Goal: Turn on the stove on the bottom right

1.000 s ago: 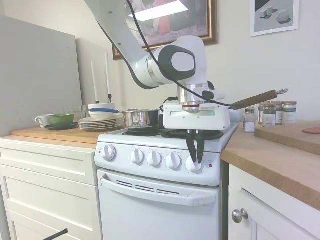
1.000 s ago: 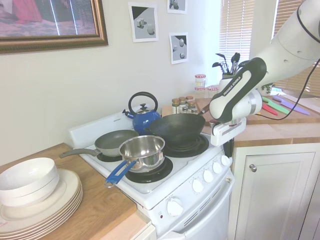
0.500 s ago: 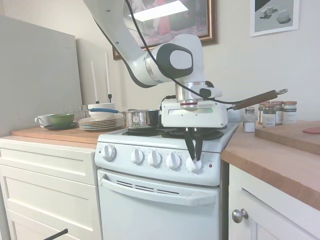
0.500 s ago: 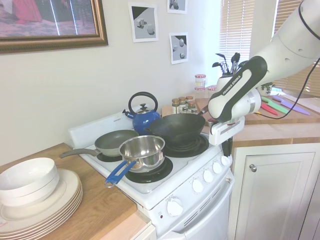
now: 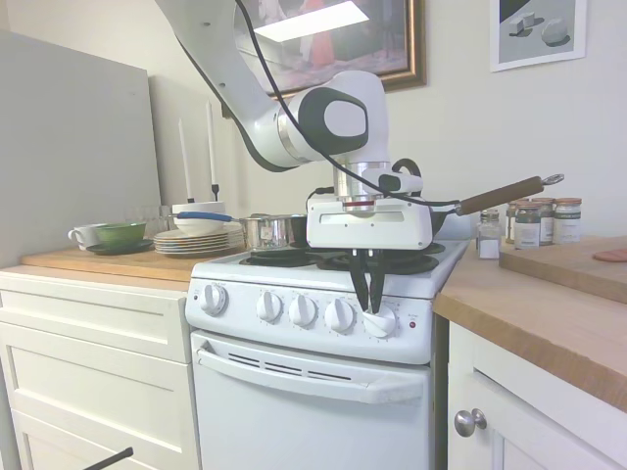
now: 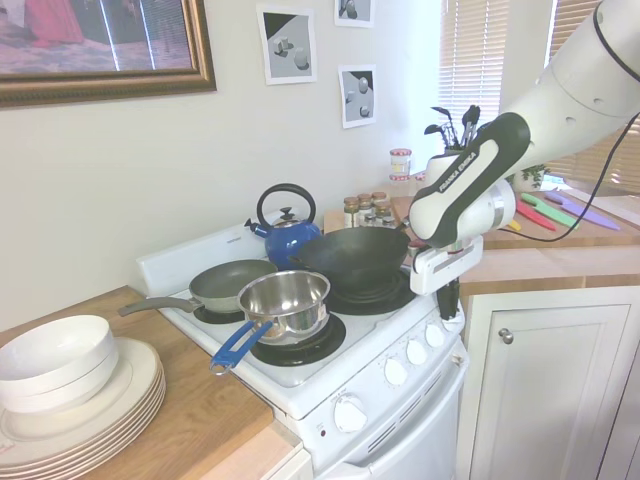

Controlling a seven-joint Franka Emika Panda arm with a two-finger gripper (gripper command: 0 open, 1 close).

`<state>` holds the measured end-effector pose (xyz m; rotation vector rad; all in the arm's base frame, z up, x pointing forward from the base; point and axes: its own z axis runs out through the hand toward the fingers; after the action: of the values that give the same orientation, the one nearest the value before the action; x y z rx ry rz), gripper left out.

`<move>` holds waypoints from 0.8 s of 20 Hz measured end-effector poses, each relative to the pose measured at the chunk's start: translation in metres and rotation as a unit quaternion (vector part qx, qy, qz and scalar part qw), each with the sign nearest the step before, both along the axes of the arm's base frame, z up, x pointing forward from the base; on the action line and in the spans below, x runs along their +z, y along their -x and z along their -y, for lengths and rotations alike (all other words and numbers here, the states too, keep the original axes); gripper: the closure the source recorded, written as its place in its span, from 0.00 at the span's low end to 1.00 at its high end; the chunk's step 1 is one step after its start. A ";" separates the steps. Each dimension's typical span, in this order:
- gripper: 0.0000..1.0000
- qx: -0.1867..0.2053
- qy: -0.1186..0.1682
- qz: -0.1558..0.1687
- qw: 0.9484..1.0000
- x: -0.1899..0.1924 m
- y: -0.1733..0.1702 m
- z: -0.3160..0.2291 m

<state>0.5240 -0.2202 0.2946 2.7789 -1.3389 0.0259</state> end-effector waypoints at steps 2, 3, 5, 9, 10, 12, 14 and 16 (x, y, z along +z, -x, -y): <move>1.00 0.000 0.000 0.000 1.000 0.000 0.000 0.000; 1.00 0.000 0.000 0.000 1.000 0.000 0.000 0.000; 1.00 0.000 0.000 0.000 1.000 0.000 0.000 -0.001; 1.00 0.002 0.000 0.000 1.000 0.000 -0.002 -0.004; 1.00 0.002 0.000 0.000 1.000 0.000 -0.002 -0.005; 1.00 0.002 0.000 0.000 1.000 0.001 -0.002 -0.007; 1.00 0.003 0.000 0.000 1.000 0.002 -0.003 -0.009; 1.00 0.002 -0.001 0.001 1.000 0.003 -0.003 -0.010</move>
<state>0.5268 -0.2097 0.2972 2.7836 -1.3329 0.0275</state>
